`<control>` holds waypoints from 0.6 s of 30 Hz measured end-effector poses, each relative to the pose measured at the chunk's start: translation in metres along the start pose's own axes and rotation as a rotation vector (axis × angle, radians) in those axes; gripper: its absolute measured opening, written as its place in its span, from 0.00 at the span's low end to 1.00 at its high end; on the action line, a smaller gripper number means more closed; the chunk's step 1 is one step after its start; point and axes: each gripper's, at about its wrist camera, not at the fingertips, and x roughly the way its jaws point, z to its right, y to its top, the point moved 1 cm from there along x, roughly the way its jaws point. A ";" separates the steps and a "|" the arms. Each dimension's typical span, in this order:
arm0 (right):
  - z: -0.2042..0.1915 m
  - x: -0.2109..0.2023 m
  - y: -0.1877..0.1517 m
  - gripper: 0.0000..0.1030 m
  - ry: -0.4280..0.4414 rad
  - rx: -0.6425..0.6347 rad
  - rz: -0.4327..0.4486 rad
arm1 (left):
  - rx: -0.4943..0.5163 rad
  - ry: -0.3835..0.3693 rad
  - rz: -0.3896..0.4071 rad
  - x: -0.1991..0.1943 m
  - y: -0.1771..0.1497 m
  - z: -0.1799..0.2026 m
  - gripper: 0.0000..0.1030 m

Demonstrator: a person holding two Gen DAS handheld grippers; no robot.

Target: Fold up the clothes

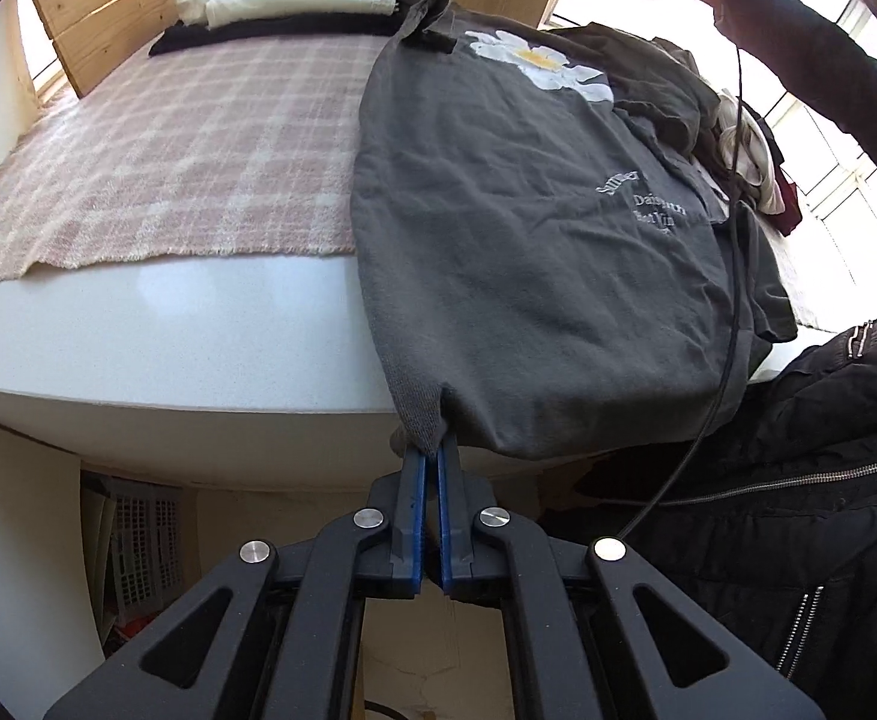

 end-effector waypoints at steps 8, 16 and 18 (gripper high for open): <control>0.041 -0.026 -0.024 0.06 0.006 0.052 0.031 | 0.130 -0.063 -0.018 -0.018 0.021 0.074 0.03; 0.082 -0.015 -0.055 0.06 -0.032 0.109 0.005 | 0.198 -0.113 -0.082 0.018 0.021 0.120 0.03; 0.088 -0.012 -0.060 0.06 -0.044 0.114 0.003 | 0.189 -0.134 -0.077 0.021 0.022 0.126 0.03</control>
